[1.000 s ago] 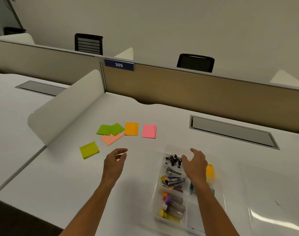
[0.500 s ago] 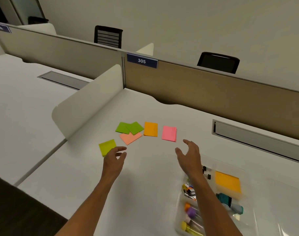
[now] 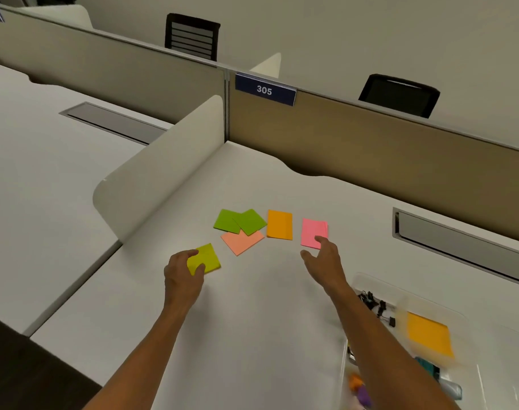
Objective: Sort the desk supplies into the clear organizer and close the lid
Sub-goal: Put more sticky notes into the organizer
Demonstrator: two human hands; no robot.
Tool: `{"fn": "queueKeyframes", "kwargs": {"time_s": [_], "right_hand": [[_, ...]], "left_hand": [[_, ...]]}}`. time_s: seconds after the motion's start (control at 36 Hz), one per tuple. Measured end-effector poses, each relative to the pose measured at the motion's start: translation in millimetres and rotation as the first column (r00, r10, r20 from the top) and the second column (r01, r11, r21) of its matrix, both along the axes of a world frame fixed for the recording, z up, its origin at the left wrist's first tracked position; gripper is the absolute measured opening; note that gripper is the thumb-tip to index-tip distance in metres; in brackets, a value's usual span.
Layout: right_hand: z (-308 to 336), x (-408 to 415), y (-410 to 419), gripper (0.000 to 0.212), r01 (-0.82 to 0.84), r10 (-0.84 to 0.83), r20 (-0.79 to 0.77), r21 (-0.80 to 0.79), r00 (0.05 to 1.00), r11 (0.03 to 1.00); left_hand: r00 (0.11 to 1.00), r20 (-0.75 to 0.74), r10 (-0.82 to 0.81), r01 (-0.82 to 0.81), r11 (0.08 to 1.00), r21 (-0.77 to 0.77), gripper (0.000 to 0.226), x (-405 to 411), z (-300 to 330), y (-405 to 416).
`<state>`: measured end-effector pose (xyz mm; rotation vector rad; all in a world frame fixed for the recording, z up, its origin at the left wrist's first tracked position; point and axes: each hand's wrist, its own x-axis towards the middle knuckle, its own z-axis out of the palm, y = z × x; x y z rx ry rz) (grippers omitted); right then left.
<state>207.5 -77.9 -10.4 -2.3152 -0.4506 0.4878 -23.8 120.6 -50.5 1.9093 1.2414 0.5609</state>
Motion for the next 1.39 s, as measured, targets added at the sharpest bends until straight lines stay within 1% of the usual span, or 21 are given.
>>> {"fn": "queueKeyframes", "kwargs": {"time_s": [0.11,0.19,0.28,0.36,0.44,0.56,0.64,0.75,0.81,0.89,0.97,1.03,1.08,1.19,1.28,1.33,1.39], "right_hand": [[-9.5,24.6,14.4,0.067,0.039,-0.041,-0.019,-0.078,0.999,0.996],[-15.9,43.1,24.0,0.071,0.046,-0.051,-0.036,-0.129,0.998,0.991],[-21.1,61.4,34.3,0.073,0.053,-0.058,-0.018,-0.202,0.998,0.978],[-24.6,75.4,42.3,0.069,0.085,-0.08,0.029,-0.274,0.996,0.958],[-29.3,83.8,49.4,0.071,0.122,-0.119,0.029,-0.338,0.992,0.933],[-39.9,90.2,56.3,0.077,0.131,-0.133,0.025,-0.428,0.991,0.894],[-44.2,92.4,58.7,0.078,0.116,-0.099,0.06,-0.443,0.993,0.889],[-46.5,90.6,60.3,0.079,0.128,-0.098,0.089,-0.462,0.991,0.878],[-46.6,89.5,61.0,0.081,0.139,-0.12,0.069,-0.46,0.99,0.877],[-46.5,89.7,60.3,0.092,0.159,-0.167,0.024,-0.464,0.986,0.871],[-49.6,89.9,55.0,0.096,0.155,-0.184,-0.022,-0.444,0.983,0.883],[-51.0,88.2,50.7,0.09,0.149,-0.178,-0.028,-0.431,0.984,0.89],[-50.5,83.8,47.7,0.08,0.144,-0.17,-0.032,-0.395,0.985,0.907],[-51.9,73.4,38.2,0.058,0.194,-0.224,-0.097,-0.248,0.97,0.949],[-52.7,66.6,29.7,0.034,0.28,-0.299,-0.148,-0.136,0.943,0.95],[-48.5,61.7,26.2,0.022,0.349,-0.353,-0.205,-0.057,0.913,0.935],[-45.7,57.8,23.9,0.011,0.4,-0.389,-0.26,-0.011,0.884,0.916]], "left_hand": [[0.981,-0.174,-0.08,0.074,0.996,-0.041,0.058,6.7,-11.9,14.0],[0.939,-0.312,-0.146,0.15,0.989,-0.011,0.07,10.5,-21.7,22.9],[0.912,-0.377,-0.164,0.186,0.982,0.023,0.074,12.9,-27.8,28.3],[0.879,-0.443,-0.174,0.212,0.977,0.036,0.079,13.9,-29.0,29.9],[0.847,-0.501,-0.179,0.236,0.971,0.051,0.083,14.8,-28.6,30.9],[0.829,-0.535,-0.163,0.226,0.973,0.055,0.087,18.4,-21.4,33.5],[0.804,-0.567,-0.178,0.241,0.97,0.038,0.091,22.4,-14.6,36.3],[0.771,-0.601,-0.211,0.281,0.96,0.023,0.096,25.4,-11.3,40.9],[0.764,-0.608,-0.218,0.273,0.962,-0.001,0.098,25.3,-10.0,43.4],[0.755,-0.618,-0.221,0.24,0.969,-0.054,0.098,24.4,-8.5,45.4],[0.775,-0.595,-0.211,0.211,0.975,-0.072,0.088,23.1,-8.6,41.1],[0.804,-0.564,-0.189,0.191,0.98,-0.057,0.077,22.0,-8.2,36.2],[0.819,-0.549,-0.169,0.186,0.982,-0.025,0.067,20.2,-7.8,31.0],[0.838,-0.522,-0.159,0.199,0.98,0.021,0.053,15.6,-9.1,18.2],[0.855,-0.494,-0.157,0.185,0.983,0.008,0.054,12.2,-9.8,8.0],[0.873,-0.464,-0.149,0.156,0.987,-0.024,0.06,11.0,-8.6,3.0],[0.892,-0.429,-0.143,0.123,0.99,-0.074,0.069,10.2,-6.8,-1.9]]}}
